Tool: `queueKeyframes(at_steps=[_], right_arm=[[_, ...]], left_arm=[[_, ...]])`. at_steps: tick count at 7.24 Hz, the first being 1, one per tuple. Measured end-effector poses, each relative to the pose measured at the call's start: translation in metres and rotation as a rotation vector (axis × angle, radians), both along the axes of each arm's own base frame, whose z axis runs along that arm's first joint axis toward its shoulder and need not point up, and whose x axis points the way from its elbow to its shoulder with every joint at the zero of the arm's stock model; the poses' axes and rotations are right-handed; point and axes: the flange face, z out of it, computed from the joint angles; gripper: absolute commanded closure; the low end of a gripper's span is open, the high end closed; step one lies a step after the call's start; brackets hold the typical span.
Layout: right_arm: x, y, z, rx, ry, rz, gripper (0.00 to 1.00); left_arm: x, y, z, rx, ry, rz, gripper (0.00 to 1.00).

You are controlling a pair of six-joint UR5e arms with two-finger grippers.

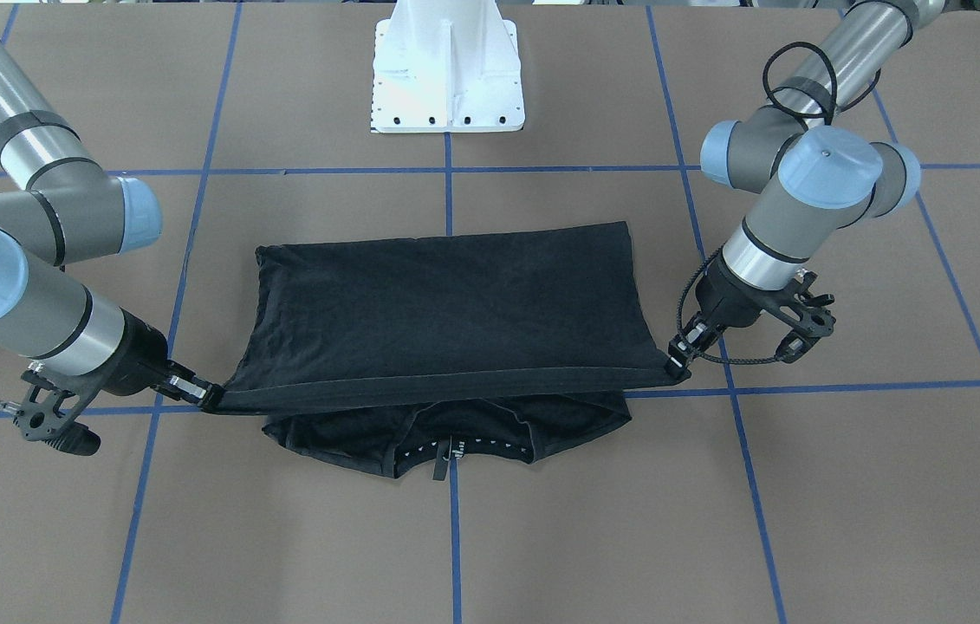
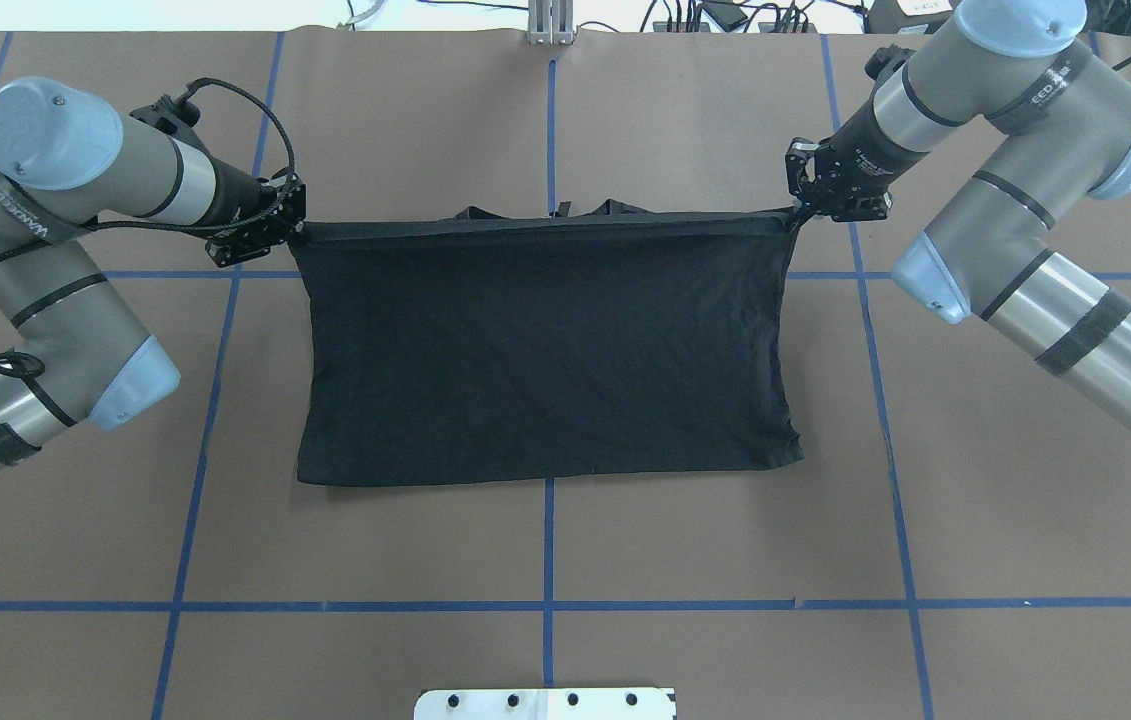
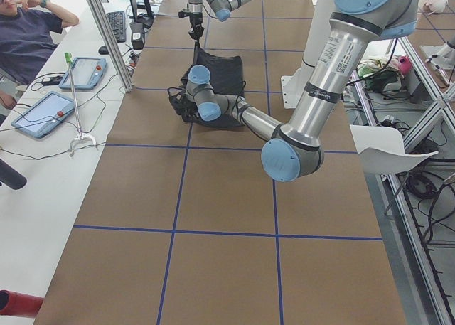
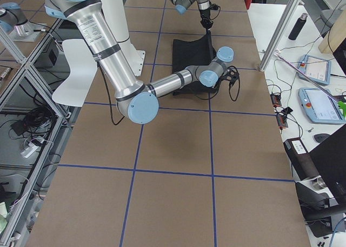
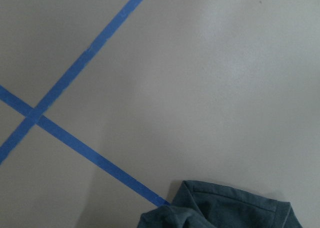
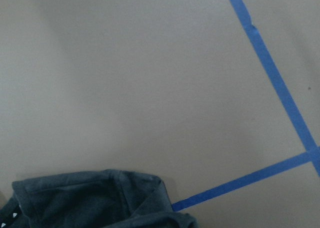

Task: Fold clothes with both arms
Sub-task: 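Open both grippers to release the hem and raise them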

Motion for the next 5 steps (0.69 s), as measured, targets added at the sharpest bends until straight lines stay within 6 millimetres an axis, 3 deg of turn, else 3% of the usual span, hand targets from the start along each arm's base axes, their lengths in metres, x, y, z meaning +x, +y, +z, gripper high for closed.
queueKeyframes(at_steps=[2,5], right_arm=[[-0.002,-0.003,0.001,-0.002,0.009,0.008,1.0],[-0.012,-0.007,-0.027,0.017,-0.016,0.006,1.0]], left_arm=[[-0.002,-0.002,0.001,-0.001,-0.003,-0.007,1.0],[0.001,-0.002,-0.004,-0.004,0.005,-0.008,1.0]])
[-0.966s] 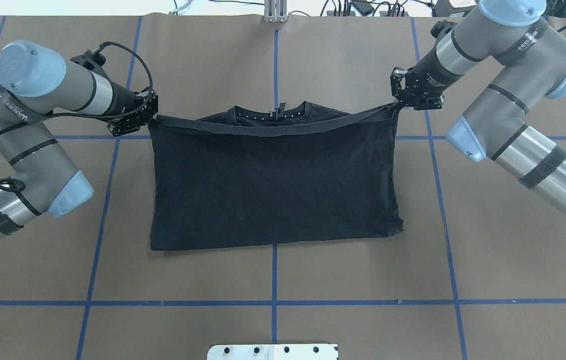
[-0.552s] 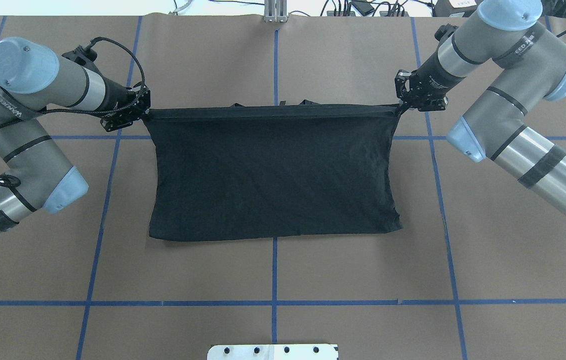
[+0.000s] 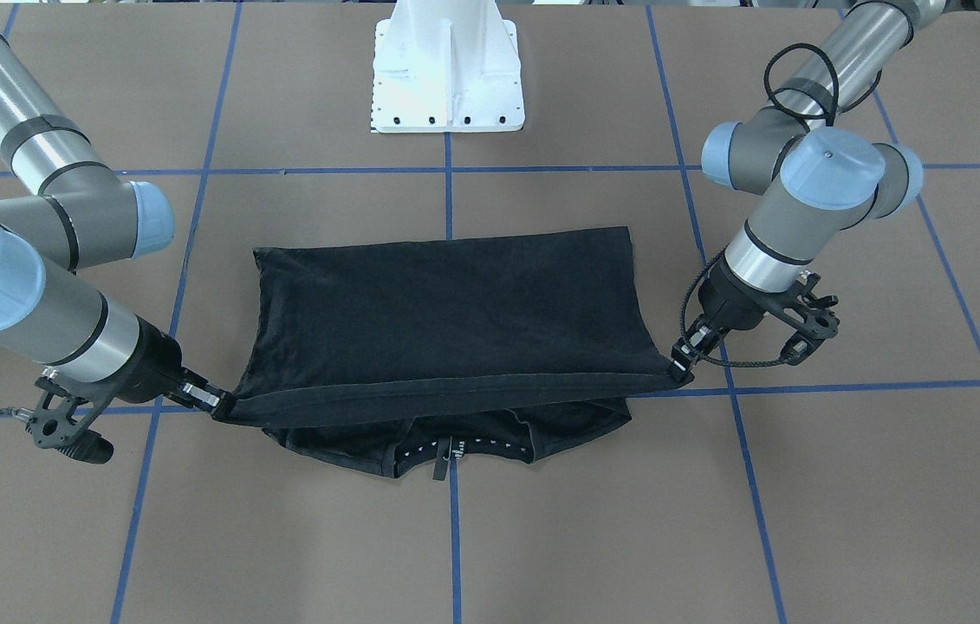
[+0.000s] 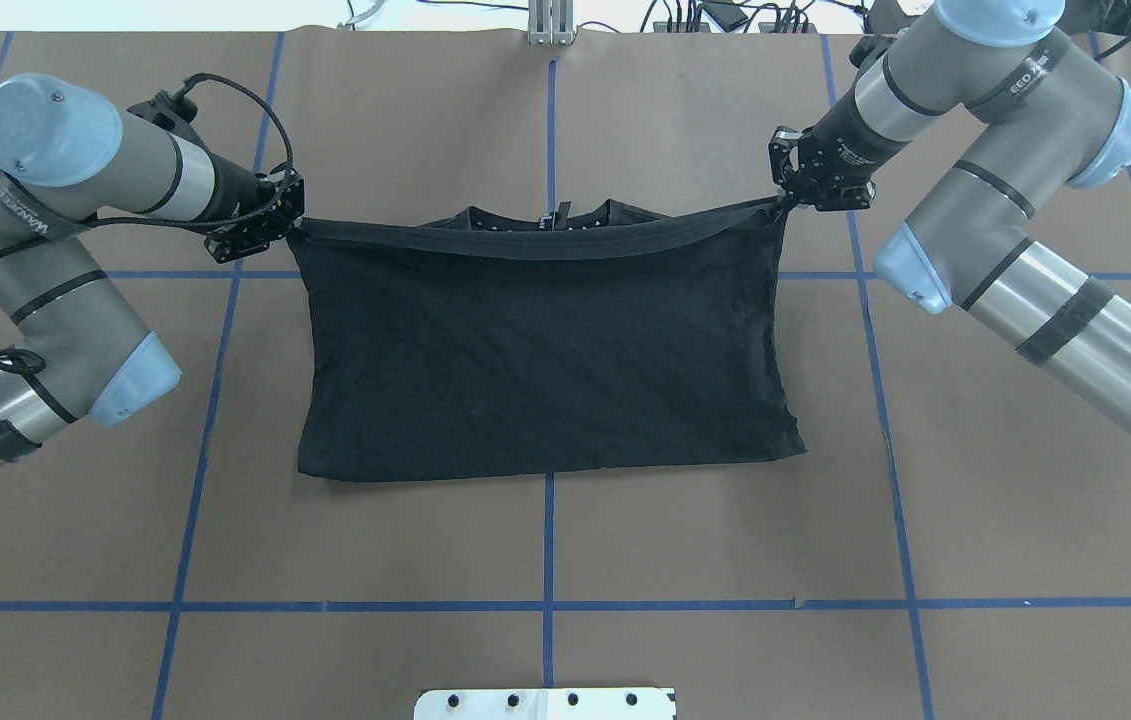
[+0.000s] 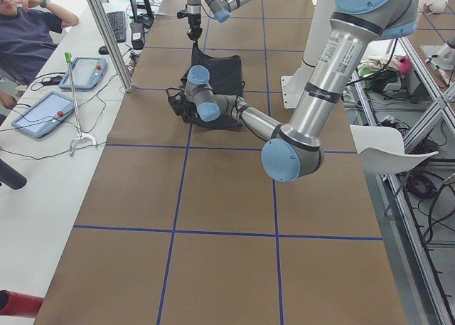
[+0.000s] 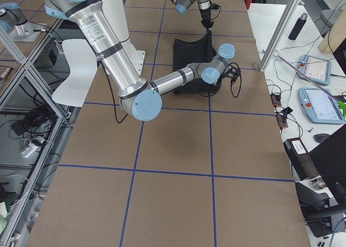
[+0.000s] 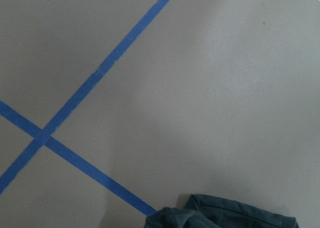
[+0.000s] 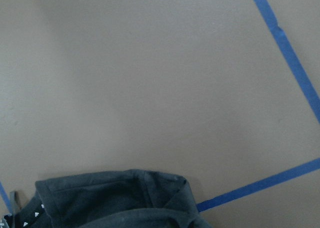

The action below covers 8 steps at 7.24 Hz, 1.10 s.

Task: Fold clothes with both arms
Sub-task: 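Open both grippers to release the hem and raise them, then move the right gripper to the folded shirt's nearest edge while the left gripper withdraws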

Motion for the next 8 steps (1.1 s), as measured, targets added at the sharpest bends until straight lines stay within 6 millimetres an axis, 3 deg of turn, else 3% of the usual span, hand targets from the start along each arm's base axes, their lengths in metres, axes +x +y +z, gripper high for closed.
queueKeyframes(at_steps=[1,2,3,4,8], right_arm=[[-0.004,0.001,-0.006,0.006,-0.006,-0.006,1.0],[-0.007,0.003,-0.008,0.009,-0.008,-0.012,1.0],[-0.01,0.004,-0.007,0.012,-0.007,-0.017,0.67],[-0.01,0.004,-0.004,0.012,-0.003,-0.02,0.01],[-0.007,0.003,0.002,0.033,0.01,-0.019,0.0]], left_arm=[[0.0,0.0,-0.002,0.001,0.002,0.0,1.0],[0.001,0.0,-0.002,0.001,0.003,0.001,0.74],[0.0,0.0,-0.002,0.004,0.001,0.001,0.01],[-0.002,-0.002,-0.002,0.01,-0.002,0.002,0.0],[-0.02,-0.009,-0.012,0.045,0.0,-0.018,0.0]])
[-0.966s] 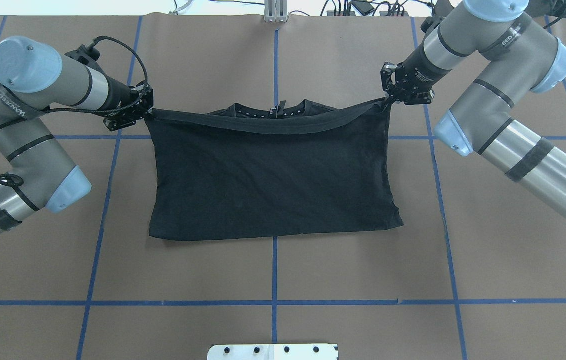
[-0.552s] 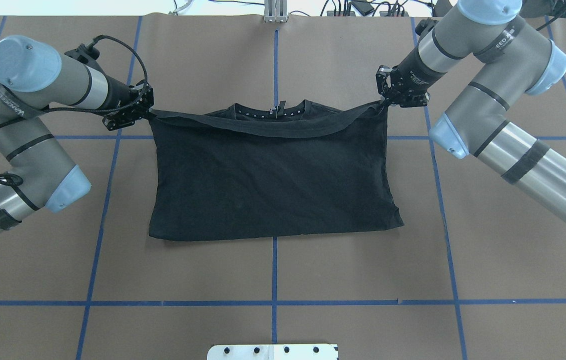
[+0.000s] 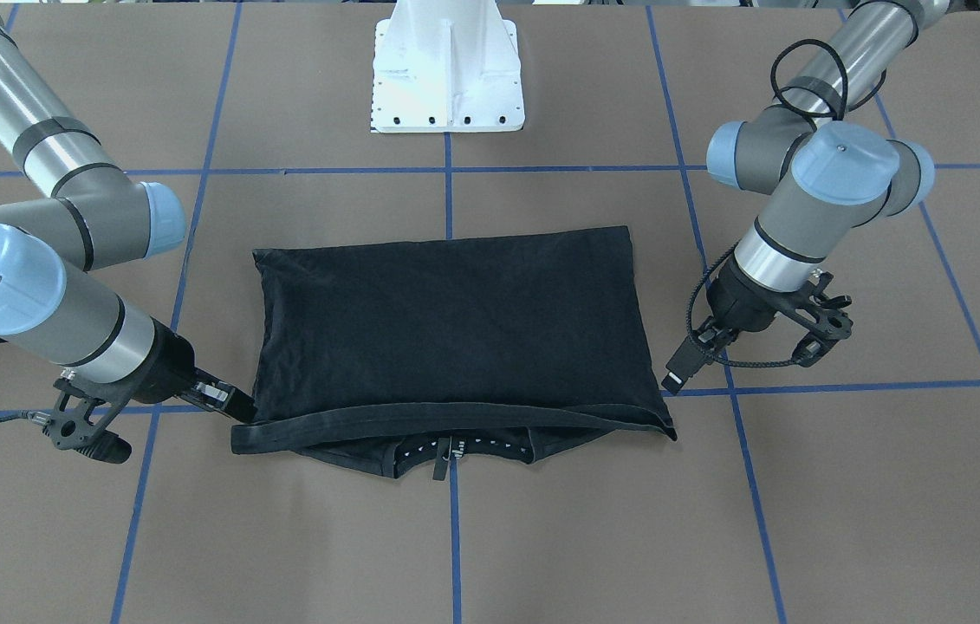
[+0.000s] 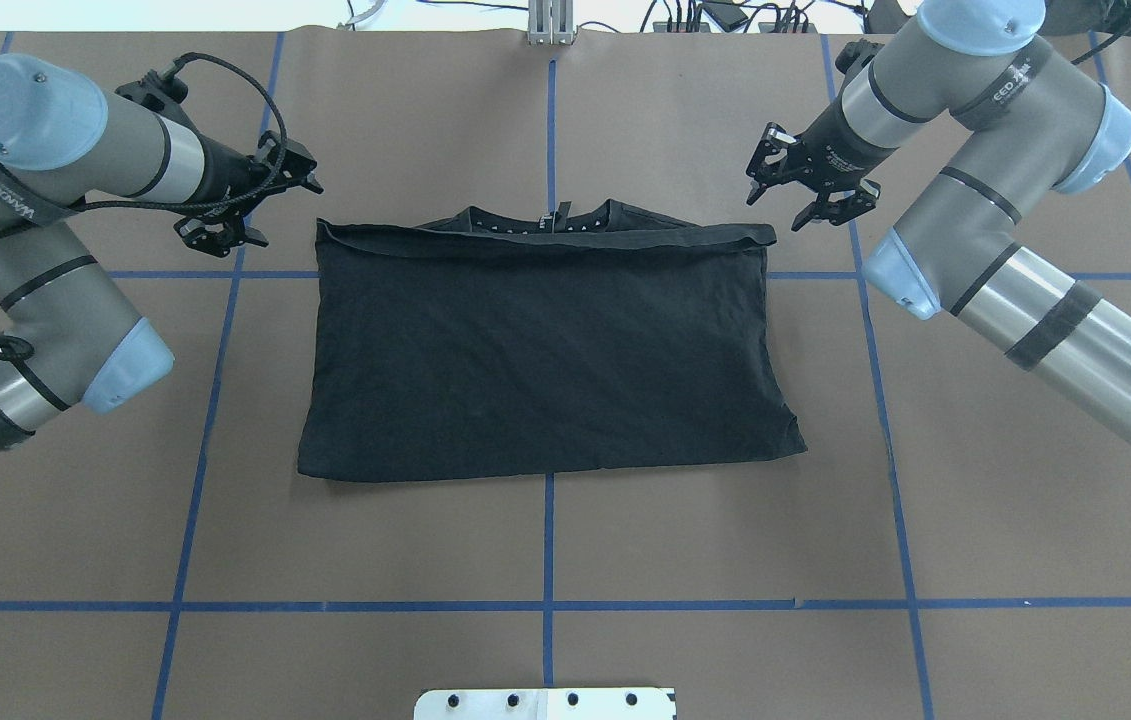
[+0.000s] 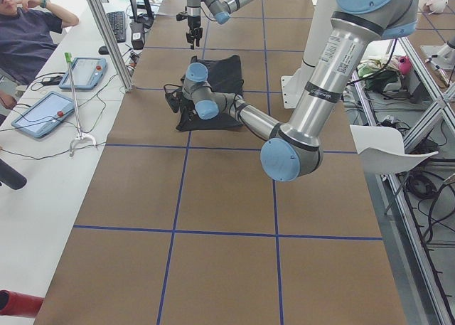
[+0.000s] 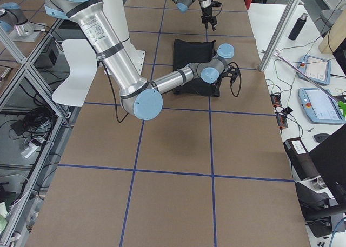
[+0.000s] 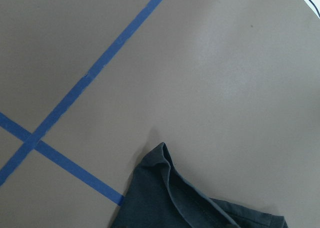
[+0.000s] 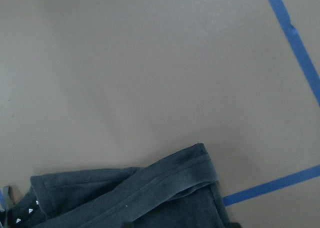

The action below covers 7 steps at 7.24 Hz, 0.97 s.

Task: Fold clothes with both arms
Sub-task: 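Move the right gripper to the folded shirt's nearest edge while the left gripper withdraws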

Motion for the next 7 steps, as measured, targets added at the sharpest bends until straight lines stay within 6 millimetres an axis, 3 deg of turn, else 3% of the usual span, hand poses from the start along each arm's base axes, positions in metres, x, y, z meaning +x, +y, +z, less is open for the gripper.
queueKeyframes(at_steps=[2,5,7], right_arm=[[0.012,0.026,-0.005,0.013,-0.021,-0.008,0.0],[-0.002,0.143,0.026,0.03,-0.018,-0.124,0.0],[-0.024,0.201,0.04,0.029,-0.005,-0.212,0.0]], left_arm=[[-0.018,0.004,-0.023,0.04,0.019,-0.005,0.0],[-0.038,0.024,-0.063,0.054,0.03,-0.007,0.0],[-0.045,0.034,-0.079,0.061,0.033,-0.008,0.0]])
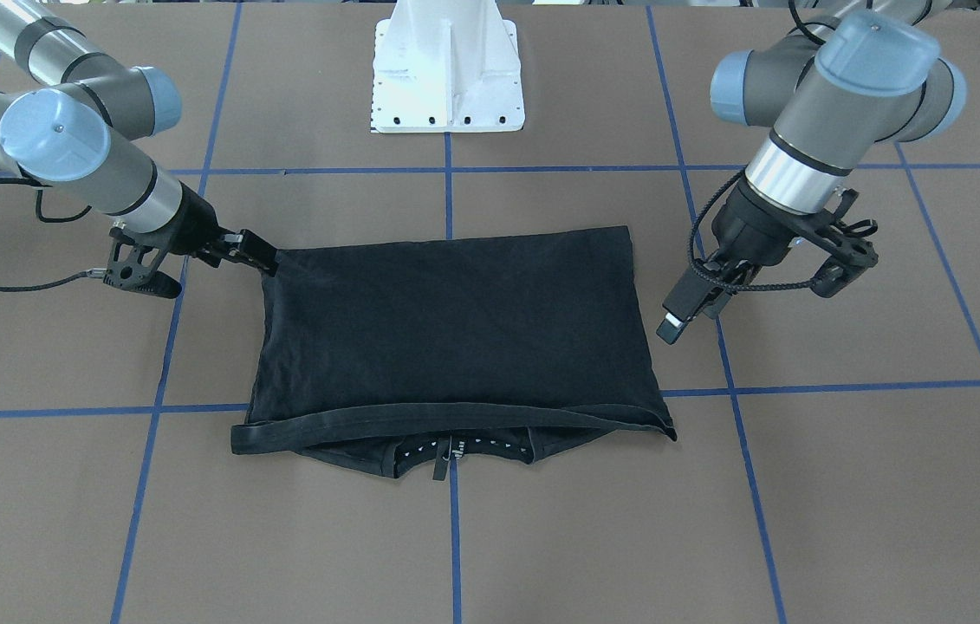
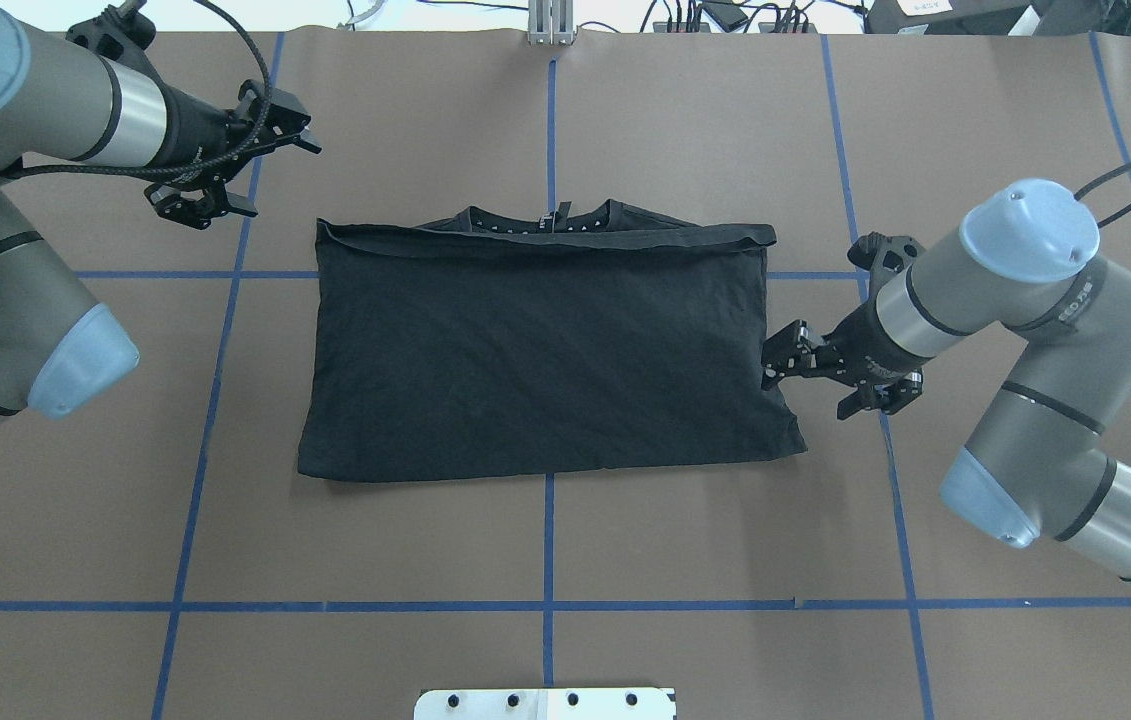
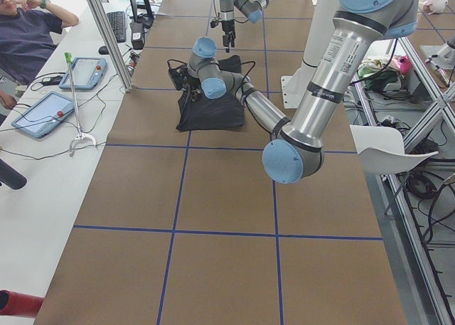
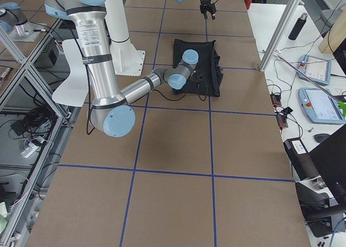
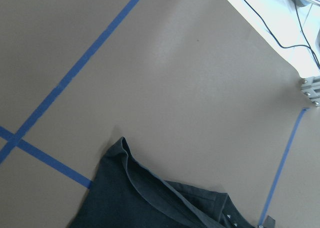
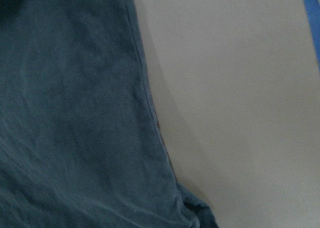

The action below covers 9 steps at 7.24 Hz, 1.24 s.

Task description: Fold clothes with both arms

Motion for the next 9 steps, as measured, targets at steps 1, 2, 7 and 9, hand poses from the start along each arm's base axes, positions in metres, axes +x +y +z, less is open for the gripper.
queueKeyframes(at_steps=[1,2,7,9], right_arm=[[-0.012,0.016,0.006,0.002,0.017,-0.024,0.01],[-0.024,0.026,0.014,0.007,0.041,-0.036,0.02],[-0.046,0.029,0.027,0.029,0.082,-0.042,0.56],[-0.044,0.026,0.024,0.032,0.077,-0.036,0.61]], left_arm=[[-0.001,0.001,-0.003,0.003,0.001,-0.001,0.0],[-0.001,0.002,-0.005,0.005,0.003,-0.002,0.0],[-0.002,0.001,-0.005,0.005,0.001,-0.005,0.0],[-0.002,0.001,-0.004,0.004,0.0,-0.005,0.0]])
